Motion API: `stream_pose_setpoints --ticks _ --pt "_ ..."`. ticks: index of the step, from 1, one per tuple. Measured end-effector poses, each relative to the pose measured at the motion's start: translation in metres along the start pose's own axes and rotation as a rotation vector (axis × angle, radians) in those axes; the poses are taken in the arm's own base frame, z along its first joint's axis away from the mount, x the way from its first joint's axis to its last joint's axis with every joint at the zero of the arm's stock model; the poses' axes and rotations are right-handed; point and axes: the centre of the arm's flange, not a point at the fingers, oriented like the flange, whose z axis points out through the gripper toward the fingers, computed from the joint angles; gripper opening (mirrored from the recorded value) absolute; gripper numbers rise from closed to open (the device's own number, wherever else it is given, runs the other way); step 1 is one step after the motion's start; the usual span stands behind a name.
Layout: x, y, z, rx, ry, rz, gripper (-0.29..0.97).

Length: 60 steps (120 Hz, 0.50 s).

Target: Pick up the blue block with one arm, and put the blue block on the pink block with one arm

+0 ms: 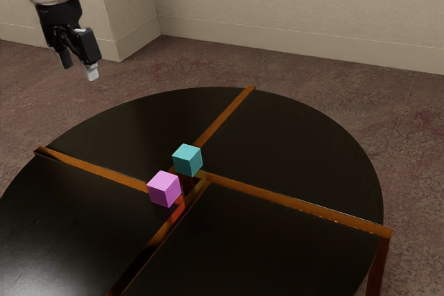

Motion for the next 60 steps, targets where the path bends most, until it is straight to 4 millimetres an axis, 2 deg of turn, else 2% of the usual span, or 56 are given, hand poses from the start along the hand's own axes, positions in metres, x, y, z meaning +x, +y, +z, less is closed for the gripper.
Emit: stream_pose_setpoints --ticks 18,31,34,45,50,60 --pt "0.0 -0.002 0.002 -0.002 -0.002 -0.058 0.68" --pt "0.02 -0.004 0.022 -0.007 -0.044 -0.083 0.68" --pt "0.028 -0.005 0.032 -0.01 -0.065 -0.09 0.68" --pt "0.087 -0.016 0.09 -0.021 -0.158 -0.113 0.68" --pt "0.107 -0.018 0.116 -0.022 -0.185 -0.118 0.68" --pt "0.141 -0.017 0.179 -0.03 -0.234 -0.124 0.68"
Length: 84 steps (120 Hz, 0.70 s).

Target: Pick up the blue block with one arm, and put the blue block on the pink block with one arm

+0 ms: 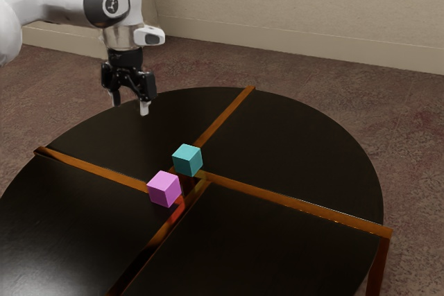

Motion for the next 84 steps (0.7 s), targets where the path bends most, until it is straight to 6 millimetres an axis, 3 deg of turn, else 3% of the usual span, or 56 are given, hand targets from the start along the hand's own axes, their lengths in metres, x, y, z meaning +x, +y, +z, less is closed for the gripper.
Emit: stream_pose_setpoints --ticks 11,22,42,84 --pt "0.032 0.006 0.04 -0.01 -0.004 -0.008 0.68" --pt "0.044 0.01 0.067 -0.027 0.012 -0.024 0.68" --pt "0.063 0.014 0.094 -0.026 0.103 -0.043 0.68" --pt "0.105 0.011 0.124 -0.018 0.223 -0.075 0.68"
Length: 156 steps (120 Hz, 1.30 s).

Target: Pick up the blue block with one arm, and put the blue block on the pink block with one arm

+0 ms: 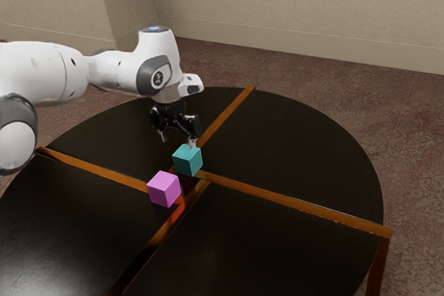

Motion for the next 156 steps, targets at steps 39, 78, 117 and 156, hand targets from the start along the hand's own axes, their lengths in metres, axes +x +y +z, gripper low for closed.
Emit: stream_pose_setpoints --ticks 39,78,117,156 --pt "0.015 -0.016 0.043 -0.051 -0.005 -0.073 0.68" --pt "0.02 -0.011 0.06 -0.071 -0.002 -0.072 0.68" --pt "0.024 -0.017 0.083 -0.067 -0.003 -0.008 0.68" --pt "0.03 -0.016 0.103 -0.071 -0.004 0.041 0.68"
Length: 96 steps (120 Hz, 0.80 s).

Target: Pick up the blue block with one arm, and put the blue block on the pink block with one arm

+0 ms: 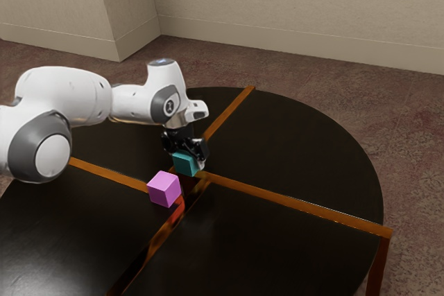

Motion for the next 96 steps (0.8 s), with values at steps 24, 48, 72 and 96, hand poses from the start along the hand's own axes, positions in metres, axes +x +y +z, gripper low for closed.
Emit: stream_pose_setpoints --ticks 24,48,72,96 --pt "0.001 0.0 -0.009 0.0 0.016 0.018 0.49" --pt "0.0 -0.002 -0.02 0.01 0.027 0.025 0.29" --pt "-0.042 0.008 -0.102 0.019 0.079 0.021 0.28" --pt "-0.092 0.015 -0.115 0.014 0.044 -0.015 0.27"
